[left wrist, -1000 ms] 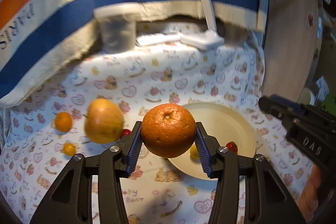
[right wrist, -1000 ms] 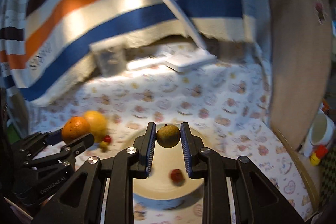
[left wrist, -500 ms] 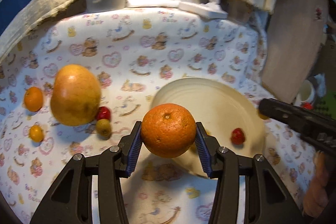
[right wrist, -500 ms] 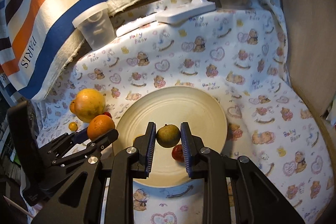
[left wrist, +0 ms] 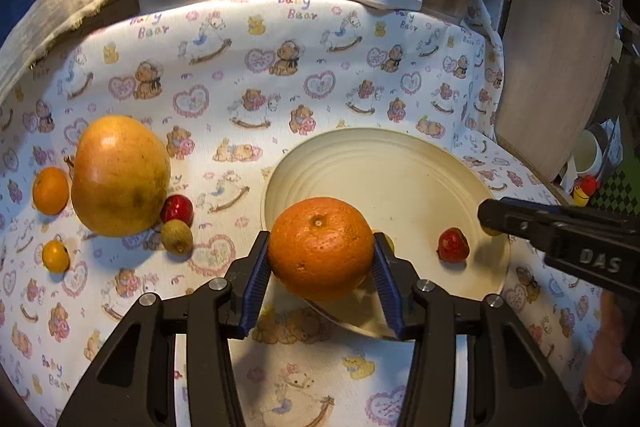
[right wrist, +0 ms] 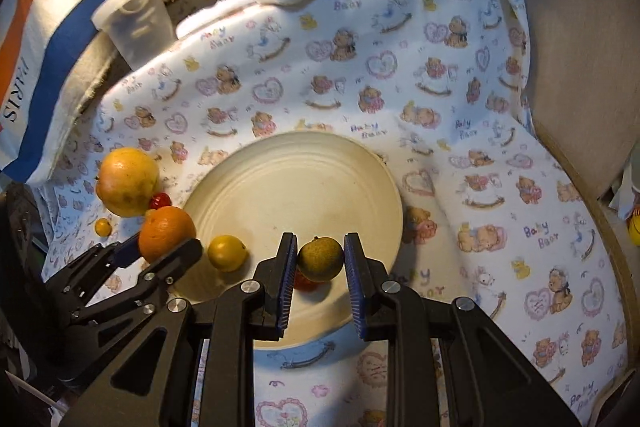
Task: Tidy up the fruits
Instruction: 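Lower the orange onto the plate and open the left tool while the right tool releases the small fruit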
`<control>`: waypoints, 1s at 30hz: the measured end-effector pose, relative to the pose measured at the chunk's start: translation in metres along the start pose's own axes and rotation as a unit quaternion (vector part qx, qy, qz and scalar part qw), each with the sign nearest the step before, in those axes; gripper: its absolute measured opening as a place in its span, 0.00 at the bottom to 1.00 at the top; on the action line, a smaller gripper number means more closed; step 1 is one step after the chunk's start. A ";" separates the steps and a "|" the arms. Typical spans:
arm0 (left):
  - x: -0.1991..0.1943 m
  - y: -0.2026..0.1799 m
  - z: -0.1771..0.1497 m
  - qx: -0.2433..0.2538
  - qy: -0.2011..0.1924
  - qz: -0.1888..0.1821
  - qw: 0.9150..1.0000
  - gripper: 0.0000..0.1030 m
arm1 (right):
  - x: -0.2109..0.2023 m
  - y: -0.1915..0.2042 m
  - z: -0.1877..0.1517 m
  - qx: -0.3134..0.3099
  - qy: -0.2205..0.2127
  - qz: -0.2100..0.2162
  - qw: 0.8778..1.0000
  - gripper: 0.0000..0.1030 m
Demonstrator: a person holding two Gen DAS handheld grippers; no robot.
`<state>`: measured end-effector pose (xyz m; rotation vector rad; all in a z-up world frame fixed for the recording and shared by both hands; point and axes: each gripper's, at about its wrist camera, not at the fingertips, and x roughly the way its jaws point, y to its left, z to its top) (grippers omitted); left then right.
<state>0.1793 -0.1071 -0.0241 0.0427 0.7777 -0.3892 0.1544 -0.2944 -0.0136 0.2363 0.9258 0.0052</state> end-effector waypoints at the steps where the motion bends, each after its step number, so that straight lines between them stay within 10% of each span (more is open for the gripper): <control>1: -0.001 0.000 0.000 -0.001 0.002 -0.003 1.000 0.46 | 0.002 -0.002 0.000 0.005 0.004 -0.003 1.000 0.24; 12: -0.011 -0.008 0.000 0.017 -0.015 -0.001 1.000 0.48 | 0.005 -0.011 0.000 0.018 0.013 -0.013 1.000 0.24; 17: -0.017 -0.006 0.000 0.022 -0.031 0.013 0.999 0.75 | 0.005 -0.009 0.000 0.013 0.011 -0.012 1.000 0.24; 30: -0.061 0.003 0.007 0.029 -0.093 0.059 0.993 0.81 | 0.003 -0.011 0.000 0.018 0.010 -0.005 1.000 0.24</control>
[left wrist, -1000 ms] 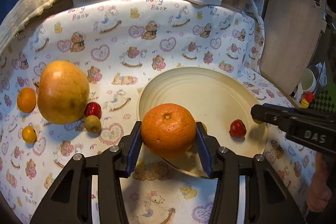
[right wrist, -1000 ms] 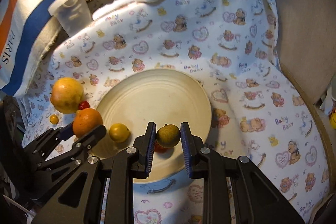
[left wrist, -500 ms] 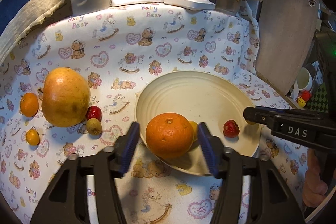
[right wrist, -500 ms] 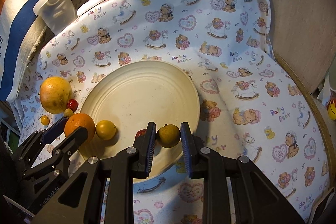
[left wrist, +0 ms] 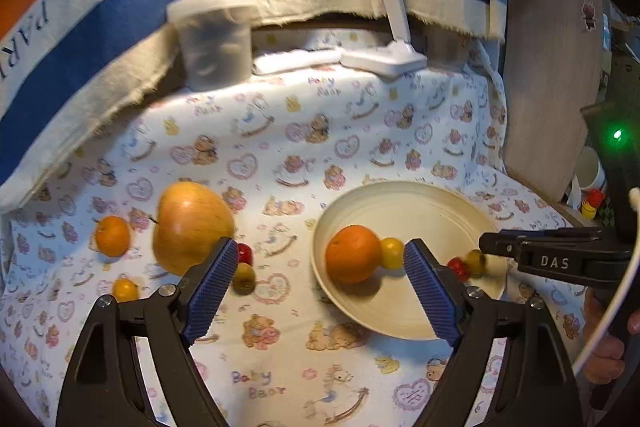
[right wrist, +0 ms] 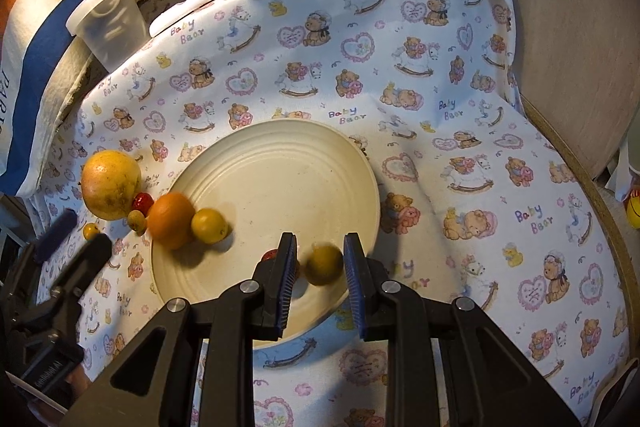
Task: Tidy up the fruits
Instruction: 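Lower the orange onto the plate and open the left tool while the right tool releases the small fruit, then close the right tool on a small green-yellow fruit while the left tool reaches toward a small orange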
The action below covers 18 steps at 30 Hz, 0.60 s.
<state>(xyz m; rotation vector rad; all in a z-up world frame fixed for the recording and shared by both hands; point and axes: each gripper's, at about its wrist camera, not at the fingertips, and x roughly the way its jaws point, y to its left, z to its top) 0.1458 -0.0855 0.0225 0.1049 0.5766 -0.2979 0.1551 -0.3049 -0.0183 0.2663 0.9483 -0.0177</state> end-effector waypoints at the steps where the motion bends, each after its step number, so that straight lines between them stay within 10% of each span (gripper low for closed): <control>1: -0.005 0.002 0.000 -0.003 -0.005 0.001 1.000 0.81 | 0.000 0.000 0.000 0.000 0.002 0.001 1.000 0.24; 18: -0.067 0.065 0.002 -0.022 -0.089 0.055 0.994 0.96 | -0.018 0.025 0.002 -0.059 -0.082 -0.027 0.995 0.25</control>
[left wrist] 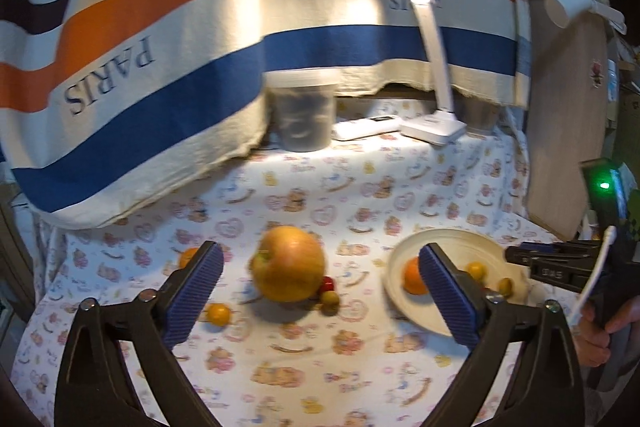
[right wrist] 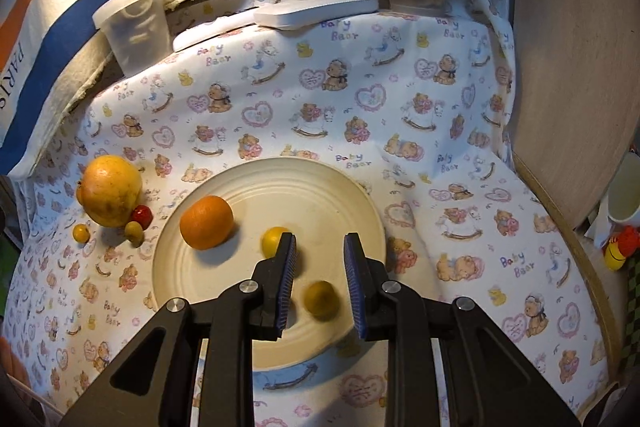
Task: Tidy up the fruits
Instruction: 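Close the right tool on a small green-yellow fruit while the left tool reaches toward a small orange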
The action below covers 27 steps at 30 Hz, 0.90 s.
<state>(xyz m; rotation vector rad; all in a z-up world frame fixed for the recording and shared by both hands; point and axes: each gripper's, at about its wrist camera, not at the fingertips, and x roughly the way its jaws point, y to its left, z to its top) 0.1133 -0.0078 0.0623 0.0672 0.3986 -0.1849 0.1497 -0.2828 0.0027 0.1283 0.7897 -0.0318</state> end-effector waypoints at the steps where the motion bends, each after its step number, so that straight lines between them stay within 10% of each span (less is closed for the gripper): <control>1: 0.000 0.006 -0.001 -0.001 -0.002 0.008 1.000 0.98 | -0.001 0.001 0.000 -0.003 -0.004 0.000 1.000 0.25; 6: 0.003 0.027 -0.013 -0.002 -0.002 0.034 0.999 1.00 | -0.008 0.009 -0.002 -0.017 -0.024 0.003 1.000 0.52; 22: 0.028 0.085 -0.022 -0.082 0.058 0.047 0.994 0.99 | -0.029 0.042 0.001 -0.064 -0.045 0.020 0.997 0.58; 27: 0.045 0.116 -0.031 -0.126 0.097 0.042 0.986 0.77 | -0.030 0.064 0.008 -0.082 -0.038 0.034 0.995 0.58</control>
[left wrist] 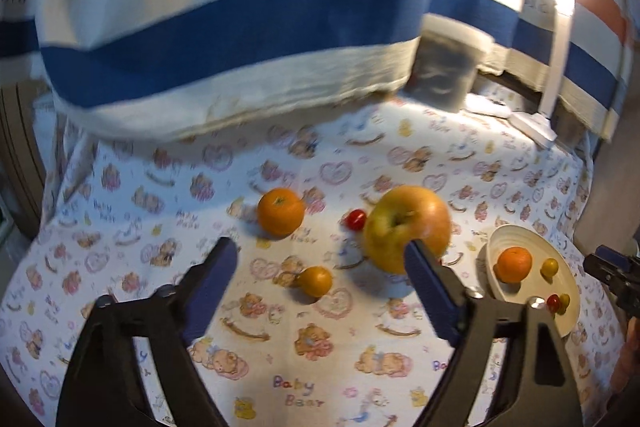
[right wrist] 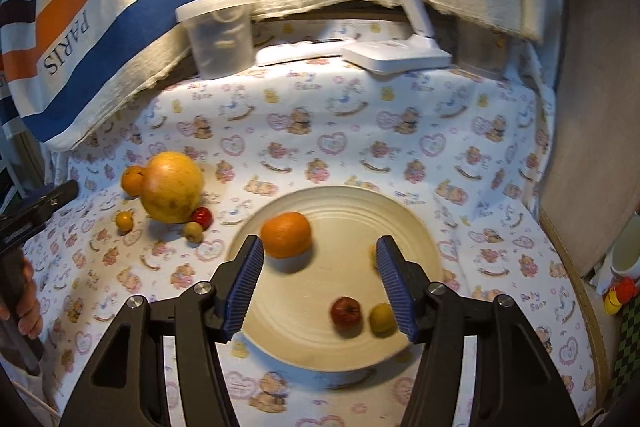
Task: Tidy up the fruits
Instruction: 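Close the right tool on a small green-yellow fruit while the left tool reaches toward a small orange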
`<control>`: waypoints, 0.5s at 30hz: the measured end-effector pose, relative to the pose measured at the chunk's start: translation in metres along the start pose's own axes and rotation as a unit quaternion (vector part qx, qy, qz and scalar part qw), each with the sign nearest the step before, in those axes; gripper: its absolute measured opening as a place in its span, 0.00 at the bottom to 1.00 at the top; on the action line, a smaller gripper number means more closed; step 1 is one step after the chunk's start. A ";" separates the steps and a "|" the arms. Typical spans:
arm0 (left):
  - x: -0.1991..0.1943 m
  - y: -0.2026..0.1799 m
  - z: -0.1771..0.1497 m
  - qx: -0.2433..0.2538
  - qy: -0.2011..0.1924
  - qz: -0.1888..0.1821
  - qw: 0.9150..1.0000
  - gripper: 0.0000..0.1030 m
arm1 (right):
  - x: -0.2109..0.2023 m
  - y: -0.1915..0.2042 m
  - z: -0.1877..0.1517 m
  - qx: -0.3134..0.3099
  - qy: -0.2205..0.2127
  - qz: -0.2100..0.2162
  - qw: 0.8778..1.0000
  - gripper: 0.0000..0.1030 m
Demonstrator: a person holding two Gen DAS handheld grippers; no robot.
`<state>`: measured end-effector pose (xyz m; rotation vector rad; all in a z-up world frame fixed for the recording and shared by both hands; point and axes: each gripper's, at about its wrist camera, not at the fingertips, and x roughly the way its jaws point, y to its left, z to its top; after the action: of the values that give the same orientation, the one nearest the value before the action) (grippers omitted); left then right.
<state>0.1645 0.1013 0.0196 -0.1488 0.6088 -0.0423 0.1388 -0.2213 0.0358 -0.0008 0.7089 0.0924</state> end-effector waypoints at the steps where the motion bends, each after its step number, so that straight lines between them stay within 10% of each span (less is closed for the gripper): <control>1: 0.004 0.002 0.000 0.001 0.006 0.001 1.000 0.74 | 0.000 0.007 0.003 -0.005 0.001 0.007 1.000 0.58; 15: 0.036 0.027 -0.010 -0.014 0.067 0.019 0.997 0.53 | 0.061 0.104 0.036 -0.065 0.094 0.068 0.991 0.50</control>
<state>0.1884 0.1238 -0.0135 -0.1636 0.7454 -0.0075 0.1995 -0.1113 0.0262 -0.0862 0.8899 0.2714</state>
